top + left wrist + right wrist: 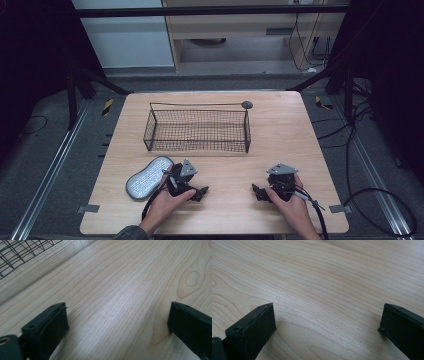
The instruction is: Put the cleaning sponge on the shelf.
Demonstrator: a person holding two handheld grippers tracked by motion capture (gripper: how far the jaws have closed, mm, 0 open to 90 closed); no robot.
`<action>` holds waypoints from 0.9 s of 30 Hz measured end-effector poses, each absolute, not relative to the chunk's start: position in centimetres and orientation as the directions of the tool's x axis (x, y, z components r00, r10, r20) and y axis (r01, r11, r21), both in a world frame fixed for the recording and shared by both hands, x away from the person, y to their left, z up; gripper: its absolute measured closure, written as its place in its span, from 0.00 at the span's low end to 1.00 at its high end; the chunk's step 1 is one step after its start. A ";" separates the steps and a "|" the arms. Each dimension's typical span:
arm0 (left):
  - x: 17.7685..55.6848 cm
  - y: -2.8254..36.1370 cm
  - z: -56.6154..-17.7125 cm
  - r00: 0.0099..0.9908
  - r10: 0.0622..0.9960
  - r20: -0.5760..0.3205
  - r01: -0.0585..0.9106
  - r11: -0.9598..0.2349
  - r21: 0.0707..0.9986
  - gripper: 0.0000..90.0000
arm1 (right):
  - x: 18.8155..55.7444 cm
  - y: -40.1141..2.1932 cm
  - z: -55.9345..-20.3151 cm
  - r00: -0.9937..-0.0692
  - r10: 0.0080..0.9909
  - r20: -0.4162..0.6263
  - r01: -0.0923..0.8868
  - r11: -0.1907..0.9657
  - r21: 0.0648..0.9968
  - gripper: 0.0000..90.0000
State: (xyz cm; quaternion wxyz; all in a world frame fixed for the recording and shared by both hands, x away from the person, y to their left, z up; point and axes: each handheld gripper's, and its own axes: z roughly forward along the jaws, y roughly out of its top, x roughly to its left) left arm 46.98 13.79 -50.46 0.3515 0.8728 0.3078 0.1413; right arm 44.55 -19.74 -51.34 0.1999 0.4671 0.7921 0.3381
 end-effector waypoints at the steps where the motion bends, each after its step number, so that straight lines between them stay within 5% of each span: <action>1: 46.9 13.9 -50.2 0.770 0.637 0.036 0.433 -0.563 0.704 0.04 | 44.6 -19.7 -51.3 -0.484 0.875 -0.001 0.605 0.335 0.722 0.00; 6: 46.8 15.5 -48.2 0.752 0.658 0.031 0.420 -0.516 0.747 0.04 | 44.6 -19.7 -51.3 -0.485 0.875 -0.001 0.605 0.336 0.722 0.00; 18: 47.8 22.8 -45.8 0.630 0.775 0.055 0.528 -0.479 0.701 0.05 | 44.6 -19.7 -51.3 -0.483 0.876 -0.003 0.605 0.336 0.722 0.00; 27: 48.1 24.4 -45.5 0.622 0.782 0.046 0.564 -0.487 0.667 0.04 | 44.6 -19.7 -51.3 -0.482 0.876 -0.003 0.605 0.335 0.722 0.00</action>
